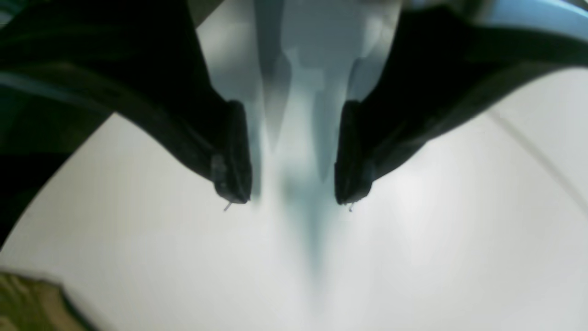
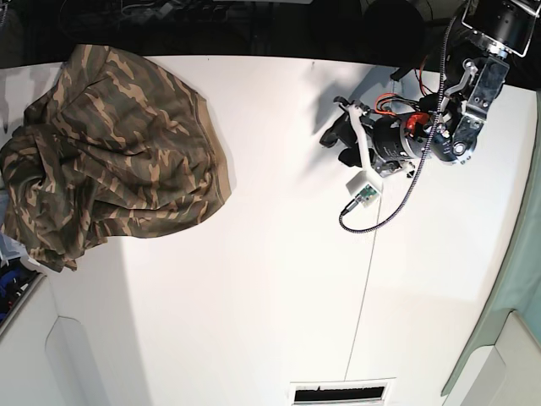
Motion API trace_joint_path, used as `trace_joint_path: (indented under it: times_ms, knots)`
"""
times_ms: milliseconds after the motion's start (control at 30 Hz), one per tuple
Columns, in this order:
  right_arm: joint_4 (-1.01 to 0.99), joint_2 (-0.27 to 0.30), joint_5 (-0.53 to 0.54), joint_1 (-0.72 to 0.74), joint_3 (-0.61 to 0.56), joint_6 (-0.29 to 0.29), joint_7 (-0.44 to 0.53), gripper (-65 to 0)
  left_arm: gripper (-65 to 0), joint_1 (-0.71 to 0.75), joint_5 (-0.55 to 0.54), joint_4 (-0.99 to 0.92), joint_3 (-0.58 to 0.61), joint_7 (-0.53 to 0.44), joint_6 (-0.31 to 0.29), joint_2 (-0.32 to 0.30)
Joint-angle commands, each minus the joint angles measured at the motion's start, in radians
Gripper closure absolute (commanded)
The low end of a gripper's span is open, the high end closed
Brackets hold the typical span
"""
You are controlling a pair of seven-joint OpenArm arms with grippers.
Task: Layout the t-shirt on the table in an organized manner, then fold the t-shirt properly
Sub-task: 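Lower the left gripper onto the shirt edge and grasp it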
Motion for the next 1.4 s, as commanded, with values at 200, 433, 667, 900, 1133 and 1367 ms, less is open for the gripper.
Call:
trace_joint_path:
  times_ms: [200,433,667,900,1133,1367]
  knots:
    - [-0.002,0.026,-0.017,0.050,-0.181,0.007,0.042,-30.3,-33.1,-0.019,-0.014,0.018,-0.005,-0.018,-0.043,0.105]
    - [-0.002,0.019,-0.019,0.065,-0.301,0.006,0.003,-24.7,-33.1,-0.023,0.001,0.018,-0.005,-0.033,-0.043,0.196]
    - [-0.001,-0.008,-0.019,0.063,-0.301,0.006,-0.019,-16.1,-33.1,-0.068,0.018,0.008,0.002,-0.034,-0.043,0.243]
    - [-0.001,-0.008,-0.019,0.063,-0.300,0.007,-0.019,-2.0,-33.1,-0.083,0.023,-0.048,0.002,-0.081,-0.043,0.248]
    - [0.010,-0.008,-0.019,0.063,-0.295,0.007,-0.066,0.0,-33.1,-0.087,0.033,-0.088,0.023,-0.086,-0.044,0.283]
    - [0.041,-0.005,0.024,0.062,-0.174,0.007,-0.154,0.0,-33.1,-0.095,0.078,-0.107,0.086,-0.105,-0.062,0.343]
